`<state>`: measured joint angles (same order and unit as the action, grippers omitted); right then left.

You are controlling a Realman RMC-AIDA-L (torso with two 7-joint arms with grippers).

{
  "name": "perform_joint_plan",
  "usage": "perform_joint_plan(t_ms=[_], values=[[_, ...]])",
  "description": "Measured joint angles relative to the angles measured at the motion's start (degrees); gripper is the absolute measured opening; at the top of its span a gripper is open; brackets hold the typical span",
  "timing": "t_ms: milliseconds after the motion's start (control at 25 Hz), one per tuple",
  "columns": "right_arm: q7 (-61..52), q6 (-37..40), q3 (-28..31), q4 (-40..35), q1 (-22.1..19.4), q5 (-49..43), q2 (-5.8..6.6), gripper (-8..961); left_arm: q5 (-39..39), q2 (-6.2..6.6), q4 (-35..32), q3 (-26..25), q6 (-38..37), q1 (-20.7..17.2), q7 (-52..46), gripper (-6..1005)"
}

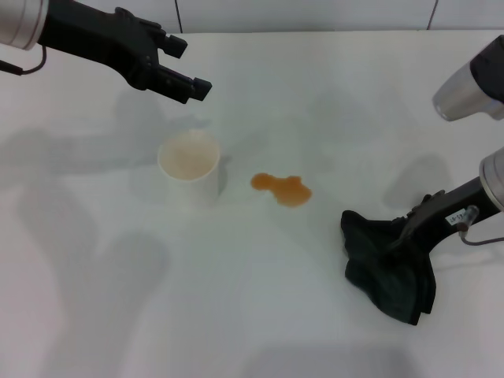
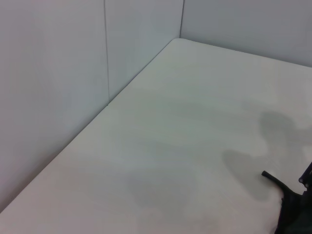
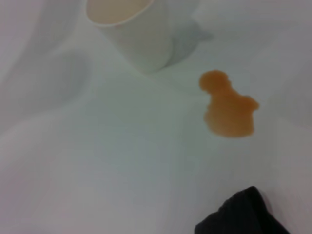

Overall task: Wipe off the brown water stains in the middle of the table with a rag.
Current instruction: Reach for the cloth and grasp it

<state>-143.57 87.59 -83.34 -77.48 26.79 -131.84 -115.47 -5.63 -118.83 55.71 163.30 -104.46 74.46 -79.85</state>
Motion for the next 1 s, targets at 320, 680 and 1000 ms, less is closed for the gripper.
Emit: perform_joint_plan(t_ms=[320, 680, 1000], values=[[-0.3, -1.2, -1.5, 1.9, 1.1, -0.4, -0.02, 819, -0.1, 0.00, 0.0, 0.0, 0.3, 0.3, 0.0, 862], [0.0, -2.7, -2.1, 5.8, 2.2, -0.4, -0.02, 732, -0.6, -0.08, 0.0, 0.0, 0.7, 0.6, 0.1, 862], [0.1, -2.8, -2.1, 6.1, 2.2, -0.4, -0.02, 685, -0.6, -0.09, 0.0, 0.0, 0.8, 0.7, 0.1, 862]])
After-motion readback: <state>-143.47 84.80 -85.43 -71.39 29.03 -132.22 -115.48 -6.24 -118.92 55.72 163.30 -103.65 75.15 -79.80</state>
